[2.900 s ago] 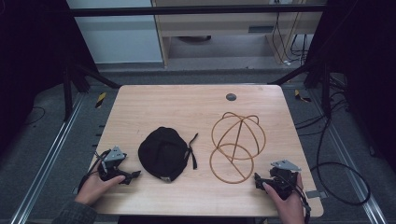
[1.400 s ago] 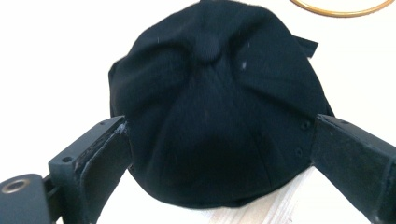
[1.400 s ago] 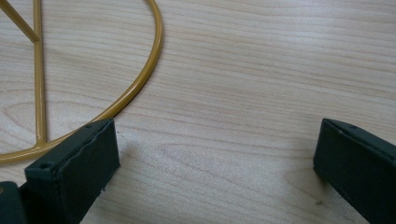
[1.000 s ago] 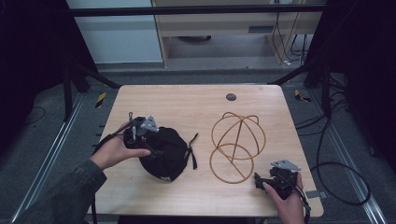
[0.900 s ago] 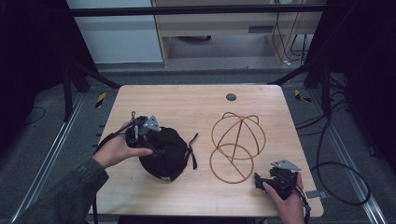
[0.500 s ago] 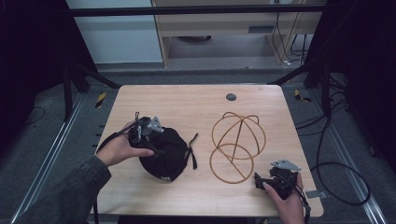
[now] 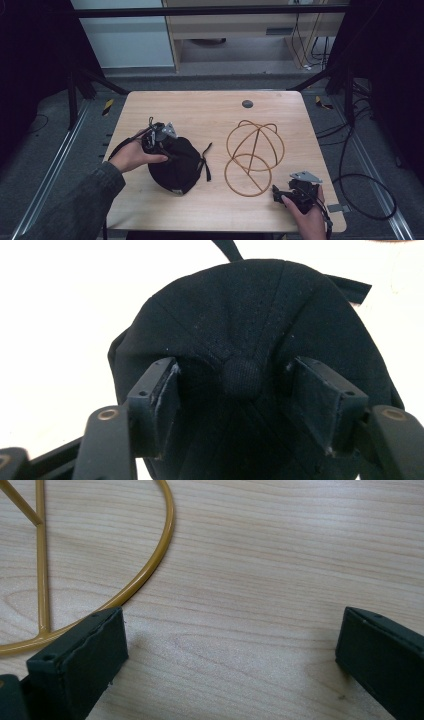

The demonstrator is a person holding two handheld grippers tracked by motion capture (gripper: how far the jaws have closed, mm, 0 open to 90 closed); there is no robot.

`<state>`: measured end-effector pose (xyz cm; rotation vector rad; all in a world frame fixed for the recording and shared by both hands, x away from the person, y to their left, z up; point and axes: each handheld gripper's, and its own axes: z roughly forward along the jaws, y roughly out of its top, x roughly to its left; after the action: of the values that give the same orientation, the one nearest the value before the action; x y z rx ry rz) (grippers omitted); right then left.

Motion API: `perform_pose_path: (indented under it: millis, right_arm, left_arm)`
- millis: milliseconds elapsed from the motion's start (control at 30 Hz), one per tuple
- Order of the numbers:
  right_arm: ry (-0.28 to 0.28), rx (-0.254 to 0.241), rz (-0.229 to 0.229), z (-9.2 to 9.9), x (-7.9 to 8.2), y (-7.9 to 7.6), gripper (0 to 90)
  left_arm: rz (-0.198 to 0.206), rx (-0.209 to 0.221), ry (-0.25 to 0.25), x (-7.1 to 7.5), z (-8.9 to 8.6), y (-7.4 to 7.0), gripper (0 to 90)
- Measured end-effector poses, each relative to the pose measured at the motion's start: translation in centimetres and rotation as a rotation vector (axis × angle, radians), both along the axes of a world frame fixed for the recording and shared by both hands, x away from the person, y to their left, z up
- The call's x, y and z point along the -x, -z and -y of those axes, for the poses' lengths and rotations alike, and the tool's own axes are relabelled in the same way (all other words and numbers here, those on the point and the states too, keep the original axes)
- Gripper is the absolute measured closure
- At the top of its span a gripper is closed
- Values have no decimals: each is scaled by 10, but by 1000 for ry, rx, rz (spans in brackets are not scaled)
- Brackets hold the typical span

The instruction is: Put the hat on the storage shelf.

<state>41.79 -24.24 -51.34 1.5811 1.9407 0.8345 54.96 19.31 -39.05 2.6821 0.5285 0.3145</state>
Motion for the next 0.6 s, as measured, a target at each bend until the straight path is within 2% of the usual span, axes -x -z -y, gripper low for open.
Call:
perform_pose_path:
  millis: [33,100,200,267,400,467,500,600]
  right_arm:
    - [1,-2,-1,0,0,0,4]
    - [2,-2,-2,0,0,0,4]
    - [1,-1,-1,0,0,0,4]
    - [1,-2,-1,0,0,0,4]
    - [0,0,0,0,0,0,4]
    - [2,-2,-2,0,0,0,4]
    - [2,0,0,0,0,0,4]
    - [2,-2,-2,0,0,0,4]
  left_arm:
    - [-8,2,-3,-2,0,1,400]
    - [-23,7,-3,-3,-1,1,420]
    - [-39,13,-1,-3,-1,1,587]
    - [-38,13,0,-2,-2,1,660]
    - [-45,27,3,-1,-4,-2,727]
    - [-20,59,-5,3,-6,-12,729]
    - [-20,59,-5,3,-6,-12,729]
    - [3,106,-8,8,-9,-27,729]
